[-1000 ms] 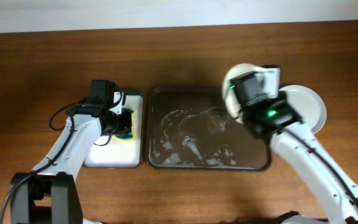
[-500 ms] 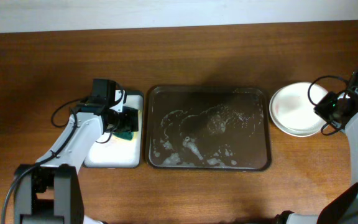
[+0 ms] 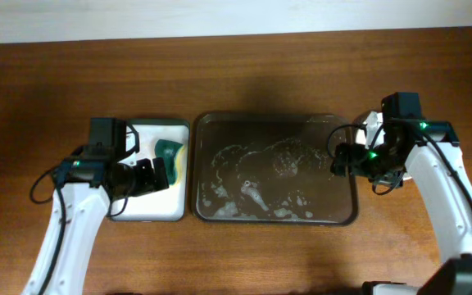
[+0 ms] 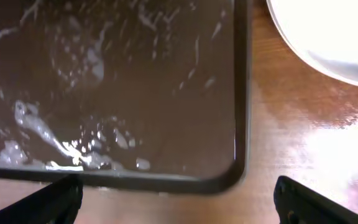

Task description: Clean dirty plates on tray and stack at the side

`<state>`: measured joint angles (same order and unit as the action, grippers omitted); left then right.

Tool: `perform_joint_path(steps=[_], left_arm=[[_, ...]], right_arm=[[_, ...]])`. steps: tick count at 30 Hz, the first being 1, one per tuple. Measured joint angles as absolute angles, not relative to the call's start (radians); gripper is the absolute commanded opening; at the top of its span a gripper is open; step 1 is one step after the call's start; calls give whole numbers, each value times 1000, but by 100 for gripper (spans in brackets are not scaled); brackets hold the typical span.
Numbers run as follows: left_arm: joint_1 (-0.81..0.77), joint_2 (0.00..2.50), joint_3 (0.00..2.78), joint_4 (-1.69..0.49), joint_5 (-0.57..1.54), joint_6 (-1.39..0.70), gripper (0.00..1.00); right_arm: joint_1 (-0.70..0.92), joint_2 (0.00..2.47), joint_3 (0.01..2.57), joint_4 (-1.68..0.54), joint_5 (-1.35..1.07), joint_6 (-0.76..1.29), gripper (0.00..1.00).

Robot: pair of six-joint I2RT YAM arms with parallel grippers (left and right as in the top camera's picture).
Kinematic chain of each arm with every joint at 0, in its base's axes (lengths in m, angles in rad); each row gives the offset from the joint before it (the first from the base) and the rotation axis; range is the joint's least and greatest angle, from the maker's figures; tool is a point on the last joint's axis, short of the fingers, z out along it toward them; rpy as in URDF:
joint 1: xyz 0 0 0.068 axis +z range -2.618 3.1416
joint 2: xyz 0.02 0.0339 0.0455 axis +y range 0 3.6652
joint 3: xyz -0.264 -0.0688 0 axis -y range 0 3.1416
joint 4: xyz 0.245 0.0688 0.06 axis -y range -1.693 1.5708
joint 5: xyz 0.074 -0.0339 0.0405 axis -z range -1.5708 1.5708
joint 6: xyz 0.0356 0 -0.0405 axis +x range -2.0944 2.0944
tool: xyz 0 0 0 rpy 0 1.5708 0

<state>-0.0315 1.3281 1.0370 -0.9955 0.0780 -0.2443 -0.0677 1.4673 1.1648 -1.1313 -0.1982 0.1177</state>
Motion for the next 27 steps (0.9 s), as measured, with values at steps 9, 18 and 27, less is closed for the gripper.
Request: perform_joint_path(steps=[9, 18, 27], left_arm=[[-35, 672, 744, -864, 78, -244, 99], [-35, 603, 710, -863, 78, -244, 99], [-35, 603, 709, -863, 78, -244, 99]], right_arm=[[10, 838, 996, -1024, -89, 105, 98], [10, 726, 978, -1035, -82, 105, 99], [11, 724, 965, -1017, -49, 96, 99]])
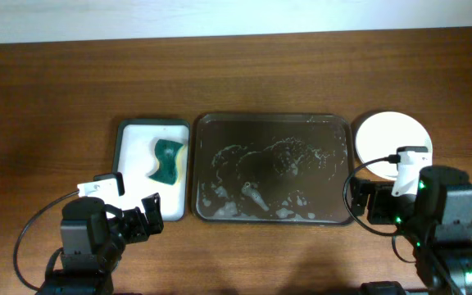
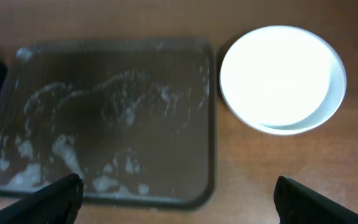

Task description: Clean dirty plates on tray and stack at the side

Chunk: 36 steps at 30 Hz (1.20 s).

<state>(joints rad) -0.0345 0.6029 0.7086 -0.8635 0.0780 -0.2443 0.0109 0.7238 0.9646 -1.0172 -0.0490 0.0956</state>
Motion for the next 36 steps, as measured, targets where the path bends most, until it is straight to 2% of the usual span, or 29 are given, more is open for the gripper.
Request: perform_joint_path(steps=[4, 10, 18, 22, 25, 36], left_arm=[[-35, 601, 707, -865, 78, -244, 99], [-35, 600, 704, -864, 78, -244, 99], [-35, 599, 703, -864, 78, -244, 99], [-35, 599, 703, -864, 78, -244, 99], [-35, 599, 703, -864, 78, -244, 99], [-35, 599, 703, -864, 78, -244, 99]], right_arm=[[12, 476, 804, -736, -38, 90, 99], [14, 64, 411, -368, -40, 86, 99], [15, 12, 64, 77, -42, 78, 99], [15, 12, 12, 60, -46, 42, 99], [15, 11, 10, -59, -78, -1, 99], [15, 11, 10, -65, -95, -14, 99]])
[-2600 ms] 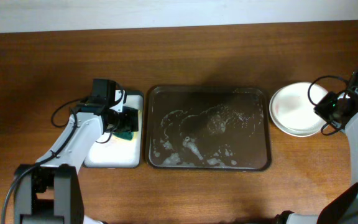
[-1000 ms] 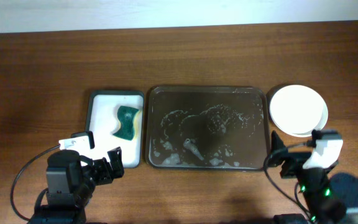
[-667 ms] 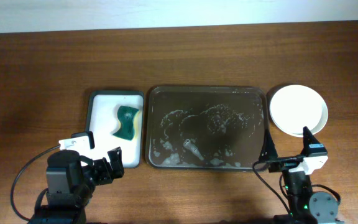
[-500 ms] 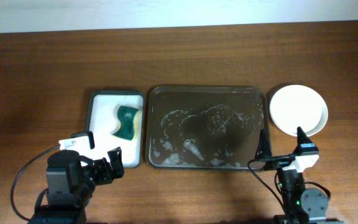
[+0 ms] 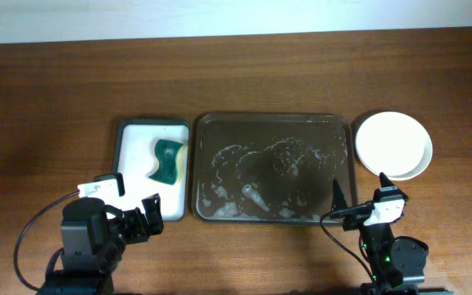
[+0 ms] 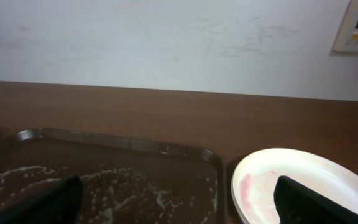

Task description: Clean dirty plates on tray and stack at the side

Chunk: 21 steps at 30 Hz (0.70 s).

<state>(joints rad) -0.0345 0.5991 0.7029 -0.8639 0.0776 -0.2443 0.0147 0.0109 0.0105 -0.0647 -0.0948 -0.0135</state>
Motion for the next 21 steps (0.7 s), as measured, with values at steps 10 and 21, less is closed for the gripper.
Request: perform_joint_path(steps=[10, 21], left_arm=[[-35, 599, 703, -864, 78, -244, 99], [-35, 172, 306, -432, -35, -243, 99]], right_arm=[[15, 11, 10, -65, -95, -16, 99], [15, 11, 11, -64, -96, -23, 99]])
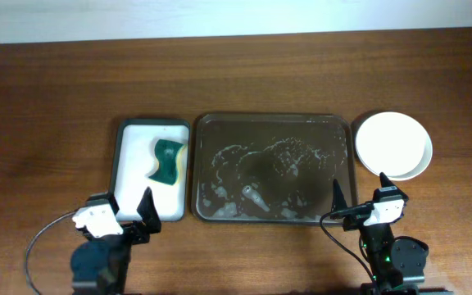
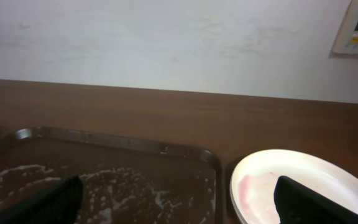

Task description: Clean dirty plates on tray and stack at the side

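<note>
The dark tray (image 1: 344,168) holds only streaks of white foam; no plate lies on it. White plates (image 1: 393,145) sit stacked on the table to its right, and the top plate (image 2: 303,186) shows a faint pink smear. My right gripper (image 1: 360,190) is drawn back at the table's front edge, open and empty, with its fingertips (image 2: 48,198) wide apart and level with the tray. My left gripper (image 1: 125,205) is drawn back at the front left; its fingers look spread with nothing between them.
A green and yellow sponge (image 1: 168,160) lies in a small white tray (image 1: 129,164) left of the dark tray. A pale wall (image 2: 166,37) rises behind the table's far edge, with a white wall panel at the upper right.
My left arm has drawn further back toward the front edge and sits lower in the overhead view. The right arm, the plates, the sponge and the tray are unchanged.
First my left gripper was over the small white tray beside the sponge and my right at the dark tray's right edge near the plates. Then both were back near the front edge. After that the right arm was folded low, and now the left is too.
</note>
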`<state>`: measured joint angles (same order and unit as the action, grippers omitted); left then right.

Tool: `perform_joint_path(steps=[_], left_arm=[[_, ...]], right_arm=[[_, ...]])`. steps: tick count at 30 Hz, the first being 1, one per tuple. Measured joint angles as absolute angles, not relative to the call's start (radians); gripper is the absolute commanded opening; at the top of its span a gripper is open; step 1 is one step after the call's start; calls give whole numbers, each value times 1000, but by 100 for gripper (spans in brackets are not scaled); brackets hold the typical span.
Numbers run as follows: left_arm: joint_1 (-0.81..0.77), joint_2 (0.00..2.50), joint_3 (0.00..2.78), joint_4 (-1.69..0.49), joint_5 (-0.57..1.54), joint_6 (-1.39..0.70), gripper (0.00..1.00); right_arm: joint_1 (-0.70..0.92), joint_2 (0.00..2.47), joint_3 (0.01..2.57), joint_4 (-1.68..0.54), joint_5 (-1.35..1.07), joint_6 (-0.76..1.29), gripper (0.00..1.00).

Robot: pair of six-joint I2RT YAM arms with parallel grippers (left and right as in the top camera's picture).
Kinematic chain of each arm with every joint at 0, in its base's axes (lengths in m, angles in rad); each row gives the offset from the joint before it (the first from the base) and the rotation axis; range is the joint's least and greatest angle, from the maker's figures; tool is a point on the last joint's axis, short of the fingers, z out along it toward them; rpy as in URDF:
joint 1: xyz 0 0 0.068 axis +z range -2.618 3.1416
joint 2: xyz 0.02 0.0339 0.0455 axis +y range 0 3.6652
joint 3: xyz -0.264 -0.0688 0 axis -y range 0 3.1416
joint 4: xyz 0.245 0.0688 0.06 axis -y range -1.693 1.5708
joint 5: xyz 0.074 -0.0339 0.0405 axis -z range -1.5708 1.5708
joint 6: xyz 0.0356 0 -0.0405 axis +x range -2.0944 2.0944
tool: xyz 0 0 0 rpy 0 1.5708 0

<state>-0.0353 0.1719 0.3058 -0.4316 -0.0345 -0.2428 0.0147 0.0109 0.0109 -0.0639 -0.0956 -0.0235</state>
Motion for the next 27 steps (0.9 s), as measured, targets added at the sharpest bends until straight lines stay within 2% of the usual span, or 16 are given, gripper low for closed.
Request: perform_joint_path(steps=[6, 10, 27], left_arm=[[-48, 15, 56, 13, -35, -133, 99], [-49, 13, 16, -81, -34, -81, 99], [-49, 13, 15, -83, -34, -67, 99]], right_arm=[[15, 11, 11, -64, -96, -23, 99], [15, 11, 11, -64, -96, -23, 99], [15, 11, 11, -64, -96, -23, 99]])
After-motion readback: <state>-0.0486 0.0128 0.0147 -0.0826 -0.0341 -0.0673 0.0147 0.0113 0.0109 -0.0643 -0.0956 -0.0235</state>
